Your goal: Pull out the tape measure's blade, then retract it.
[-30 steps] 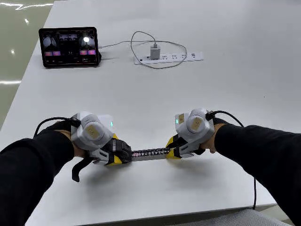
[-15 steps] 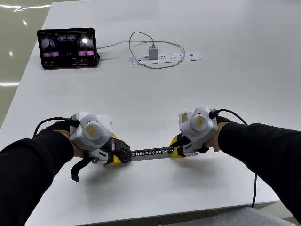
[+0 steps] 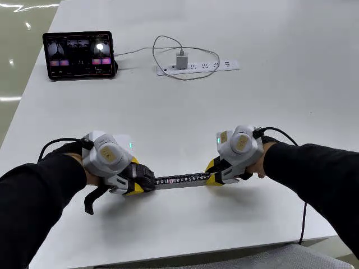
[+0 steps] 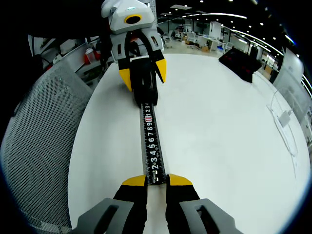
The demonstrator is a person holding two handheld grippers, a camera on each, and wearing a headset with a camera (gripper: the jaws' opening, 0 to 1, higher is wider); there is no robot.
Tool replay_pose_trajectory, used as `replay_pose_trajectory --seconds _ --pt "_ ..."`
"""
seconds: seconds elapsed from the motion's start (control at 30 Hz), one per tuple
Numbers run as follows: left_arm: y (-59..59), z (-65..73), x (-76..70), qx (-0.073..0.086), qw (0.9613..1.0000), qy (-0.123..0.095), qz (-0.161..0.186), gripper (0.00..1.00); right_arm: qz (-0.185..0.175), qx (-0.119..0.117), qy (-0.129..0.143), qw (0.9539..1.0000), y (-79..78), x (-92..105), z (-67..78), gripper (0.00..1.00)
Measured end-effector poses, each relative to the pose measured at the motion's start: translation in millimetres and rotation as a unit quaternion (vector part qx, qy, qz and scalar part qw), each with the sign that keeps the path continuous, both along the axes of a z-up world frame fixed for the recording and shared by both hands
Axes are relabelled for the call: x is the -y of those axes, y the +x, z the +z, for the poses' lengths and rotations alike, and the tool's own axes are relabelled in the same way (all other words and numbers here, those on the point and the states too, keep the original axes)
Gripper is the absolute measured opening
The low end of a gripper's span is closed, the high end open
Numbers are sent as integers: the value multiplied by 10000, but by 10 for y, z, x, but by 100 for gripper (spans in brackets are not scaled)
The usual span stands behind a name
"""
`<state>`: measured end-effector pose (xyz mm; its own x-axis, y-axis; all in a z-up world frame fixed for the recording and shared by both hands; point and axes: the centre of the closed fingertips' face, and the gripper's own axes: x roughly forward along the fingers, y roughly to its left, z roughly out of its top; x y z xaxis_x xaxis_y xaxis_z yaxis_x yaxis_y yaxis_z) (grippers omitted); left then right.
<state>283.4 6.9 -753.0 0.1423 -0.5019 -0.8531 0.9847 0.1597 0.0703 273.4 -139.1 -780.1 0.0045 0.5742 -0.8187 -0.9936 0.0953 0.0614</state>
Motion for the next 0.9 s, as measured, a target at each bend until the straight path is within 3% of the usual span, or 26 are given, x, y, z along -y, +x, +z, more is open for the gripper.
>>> replay_pose_trajectory --seconds 0.9 --pt "13 -2 2 1 10000 -10 -15 32 -51 -47 -28 10000 5 135 13 10"
